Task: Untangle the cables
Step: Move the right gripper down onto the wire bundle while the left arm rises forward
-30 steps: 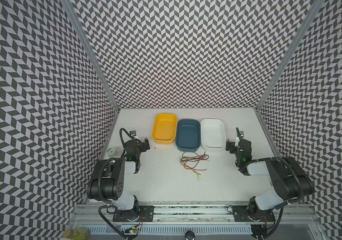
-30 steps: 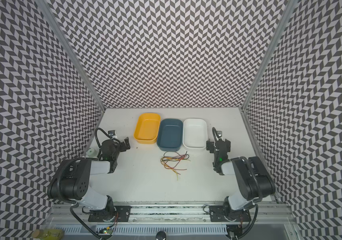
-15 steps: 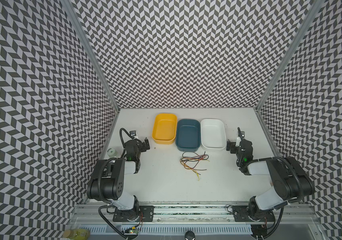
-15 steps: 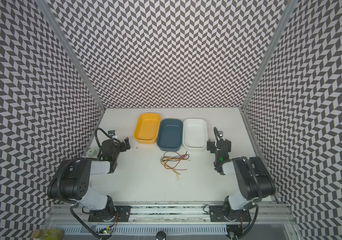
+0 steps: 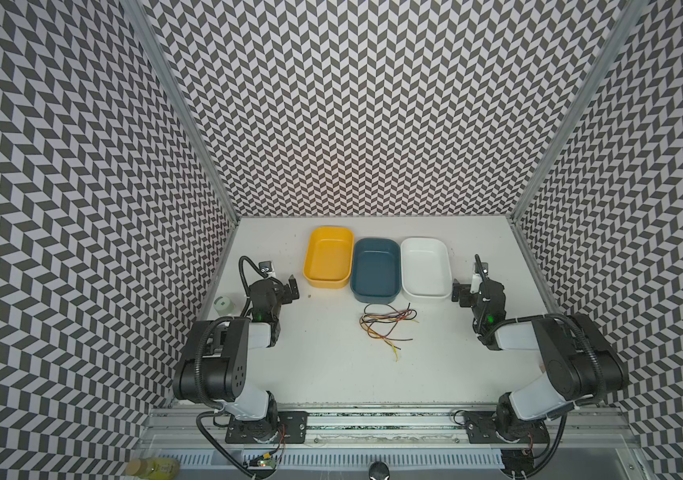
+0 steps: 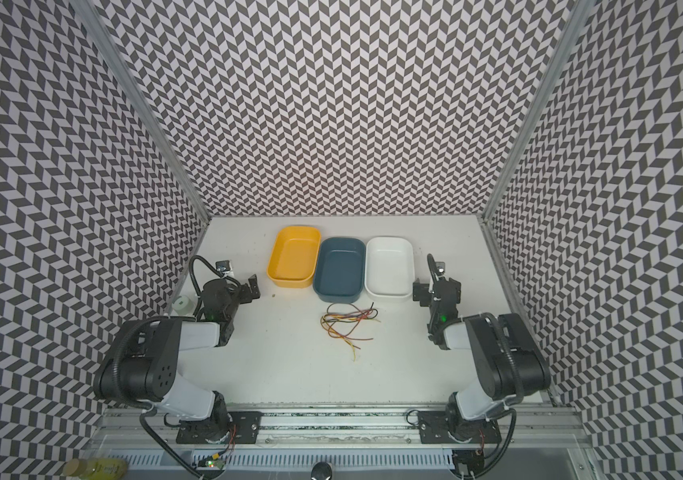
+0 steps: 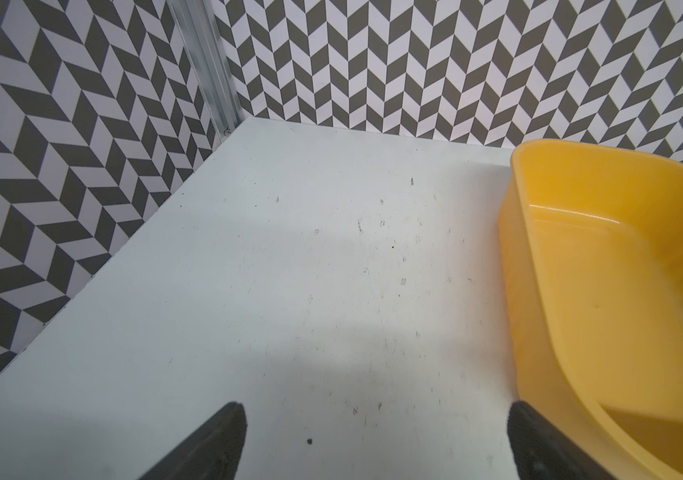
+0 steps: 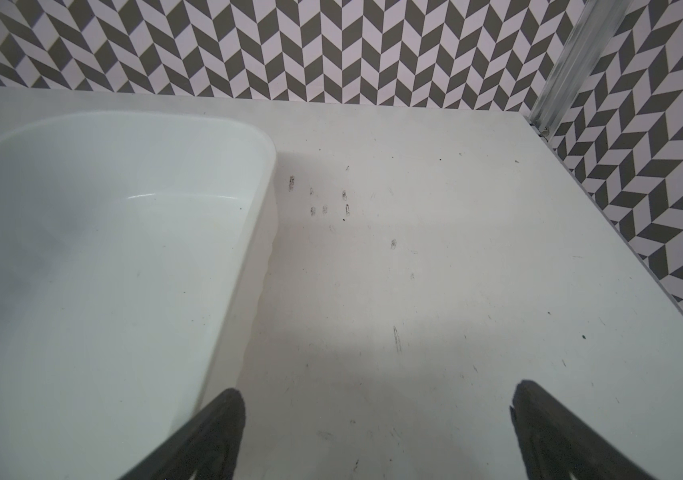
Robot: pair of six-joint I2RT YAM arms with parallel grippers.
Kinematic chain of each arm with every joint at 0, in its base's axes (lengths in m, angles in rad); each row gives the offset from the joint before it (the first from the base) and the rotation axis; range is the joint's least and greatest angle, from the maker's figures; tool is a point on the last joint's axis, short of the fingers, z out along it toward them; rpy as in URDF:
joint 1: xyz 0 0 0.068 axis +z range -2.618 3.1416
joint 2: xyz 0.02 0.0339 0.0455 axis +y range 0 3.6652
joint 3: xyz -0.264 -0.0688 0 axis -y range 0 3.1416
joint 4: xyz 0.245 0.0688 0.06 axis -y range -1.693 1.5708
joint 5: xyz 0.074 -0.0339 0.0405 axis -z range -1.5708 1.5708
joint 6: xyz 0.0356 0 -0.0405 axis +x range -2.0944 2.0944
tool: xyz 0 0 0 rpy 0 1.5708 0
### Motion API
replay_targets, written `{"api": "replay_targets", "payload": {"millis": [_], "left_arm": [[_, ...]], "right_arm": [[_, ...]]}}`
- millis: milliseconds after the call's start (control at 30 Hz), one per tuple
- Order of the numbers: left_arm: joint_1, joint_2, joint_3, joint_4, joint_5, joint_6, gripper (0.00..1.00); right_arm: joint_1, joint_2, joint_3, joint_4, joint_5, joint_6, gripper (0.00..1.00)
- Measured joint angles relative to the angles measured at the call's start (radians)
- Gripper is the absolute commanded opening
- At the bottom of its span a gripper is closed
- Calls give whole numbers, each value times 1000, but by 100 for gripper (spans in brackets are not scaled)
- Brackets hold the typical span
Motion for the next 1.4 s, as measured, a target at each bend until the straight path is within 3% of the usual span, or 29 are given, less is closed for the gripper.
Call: {"api": "replay_targets", "payload": {"millis": [167,333,467,667,767,833,1000,1167,1400], "left_arm": [[0,-193,83,-206,42,-23,100],[0,-342,222,-454,92,-187,100],[0,-423,333,-692,79,-311,100],[-5,-644,356,-924,55,-539,100],[-60,-708,356,-954,75,-546,100],[-146,-726,358,-992,60,-515,100],[-311,-732,373,-1110,-22,-445,100],[-329,-728,379,-1166,-47,-432,100],[-394,-617,502,-1297,-76,-404,100]], "right_arm": [[48,-145,-46,-71,53,-21,100],[121,-458,91,-450,96,34,100],[138,-686,231,-701,56,208,100],[138,-912,289,-914,-138,489,100],[150,-864,350,-1058,-243,567,100],[186,-779,422,-1188,-281,597,100],[420,-647,454,-1356,-252,671,100],[600,-613,404,-1391,-198,783,99],[695,-442,389,-1308,-163,914,99]]}}
